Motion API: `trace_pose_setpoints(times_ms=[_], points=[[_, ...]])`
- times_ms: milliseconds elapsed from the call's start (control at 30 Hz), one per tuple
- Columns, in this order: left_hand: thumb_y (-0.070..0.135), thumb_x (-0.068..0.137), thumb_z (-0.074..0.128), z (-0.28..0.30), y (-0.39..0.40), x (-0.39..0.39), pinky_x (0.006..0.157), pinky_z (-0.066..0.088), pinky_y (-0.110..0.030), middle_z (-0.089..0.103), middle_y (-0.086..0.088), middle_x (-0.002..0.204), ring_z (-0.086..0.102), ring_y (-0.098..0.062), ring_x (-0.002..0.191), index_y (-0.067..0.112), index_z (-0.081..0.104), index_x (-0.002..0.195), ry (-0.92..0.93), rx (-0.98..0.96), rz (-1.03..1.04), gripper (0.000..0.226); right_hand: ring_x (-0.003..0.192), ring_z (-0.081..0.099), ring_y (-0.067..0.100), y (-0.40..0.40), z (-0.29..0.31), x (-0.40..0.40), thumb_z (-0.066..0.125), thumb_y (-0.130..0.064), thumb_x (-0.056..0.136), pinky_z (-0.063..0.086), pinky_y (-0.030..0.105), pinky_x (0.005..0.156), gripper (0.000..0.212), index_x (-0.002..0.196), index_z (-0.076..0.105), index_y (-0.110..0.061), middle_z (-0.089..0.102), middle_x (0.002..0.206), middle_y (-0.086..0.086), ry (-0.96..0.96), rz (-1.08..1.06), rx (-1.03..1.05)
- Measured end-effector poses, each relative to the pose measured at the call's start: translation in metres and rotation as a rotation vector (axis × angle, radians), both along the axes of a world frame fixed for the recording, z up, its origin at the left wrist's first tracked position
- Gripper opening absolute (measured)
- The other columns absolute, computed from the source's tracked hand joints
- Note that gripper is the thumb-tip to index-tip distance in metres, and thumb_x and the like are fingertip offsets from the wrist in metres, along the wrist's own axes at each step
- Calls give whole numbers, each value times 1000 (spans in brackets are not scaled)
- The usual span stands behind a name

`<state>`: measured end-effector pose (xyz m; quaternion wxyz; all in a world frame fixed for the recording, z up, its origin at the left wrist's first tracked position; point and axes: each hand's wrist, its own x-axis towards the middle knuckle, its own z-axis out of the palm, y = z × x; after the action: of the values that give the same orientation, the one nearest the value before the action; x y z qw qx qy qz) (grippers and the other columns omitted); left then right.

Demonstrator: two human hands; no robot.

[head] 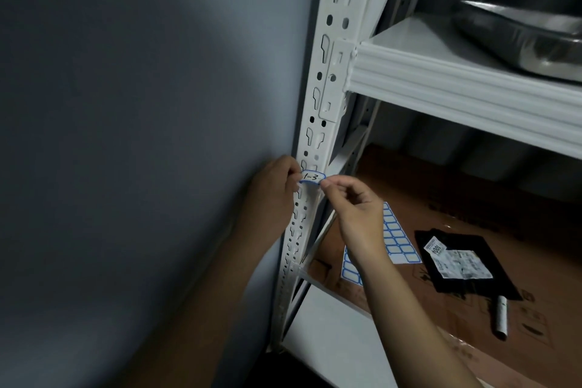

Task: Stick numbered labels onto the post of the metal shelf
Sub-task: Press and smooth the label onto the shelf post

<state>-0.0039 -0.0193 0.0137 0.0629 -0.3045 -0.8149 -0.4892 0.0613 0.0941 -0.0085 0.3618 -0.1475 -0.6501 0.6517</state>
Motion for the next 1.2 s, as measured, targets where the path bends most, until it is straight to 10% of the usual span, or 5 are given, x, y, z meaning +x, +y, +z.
trace_pose_setpoints(times_ms=[667,1200], points=[[14,99,41,-8,47,6,67,33,-19,52,6,93,48,-10,82,18,45,92,-170,398,252,9,83,57,2,11,9,-21,69,-11,84,43,12,76,23,78,65,-33,63,86,-1,-2,-167,372],[19,96,46,-11,52,-2,70,48,-30,68,-5,98,64,-22,88,13,57,97,-155,401,377,12,85,58,9,5,0,-37,71,-10,83,49,27,77,4,82,72,-14,60,90,2,64,-333,420]])
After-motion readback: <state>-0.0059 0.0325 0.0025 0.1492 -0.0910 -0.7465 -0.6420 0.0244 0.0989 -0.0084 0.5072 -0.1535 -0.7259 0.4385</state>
